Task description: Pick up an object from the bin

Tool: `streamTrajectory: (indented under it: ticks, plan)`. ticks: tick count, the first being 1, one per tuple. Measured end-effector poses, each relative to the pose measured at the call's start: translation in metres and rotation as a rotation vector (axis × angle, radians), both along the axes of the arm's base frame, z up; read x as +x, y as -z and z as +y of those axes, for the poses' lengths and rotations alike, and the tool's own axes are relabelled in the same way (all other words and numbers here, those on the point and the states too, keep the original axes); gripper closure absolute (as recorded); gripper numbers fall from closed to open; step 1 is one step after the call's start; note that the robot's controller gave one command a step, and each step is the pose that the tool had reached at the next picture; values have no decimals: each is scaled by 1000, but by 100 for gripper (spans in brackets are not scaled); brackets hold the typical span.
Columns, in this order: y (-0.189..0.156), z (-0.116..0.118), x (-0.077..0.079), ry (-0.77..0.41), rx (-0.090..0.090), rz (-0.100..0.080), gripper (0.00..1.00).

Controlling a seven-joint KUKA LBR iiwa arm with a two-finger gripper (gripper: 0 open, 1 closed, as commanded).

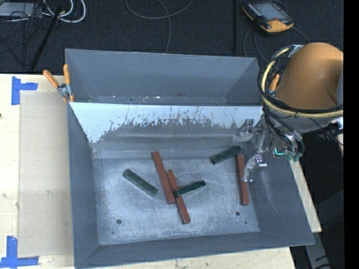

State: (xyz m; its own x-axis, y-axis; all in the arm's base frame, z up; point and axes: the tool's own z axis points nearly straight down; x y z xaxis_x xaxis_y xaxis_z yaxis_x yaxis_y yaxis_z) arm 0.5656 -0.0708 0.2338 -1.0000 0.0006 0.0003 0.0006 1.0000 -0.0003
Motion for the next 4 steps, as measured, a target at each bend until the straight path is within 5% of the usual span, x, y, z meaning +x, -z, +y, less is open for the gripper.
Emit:
streamTrajectory:
  ticks: [1,3,4]
  plan:
    - [39,45,14,-71,-1,-4,0]
    - [156,33,19,-86,0,-1,0]
    - [157,65,-2,-208,-2,-16,100]
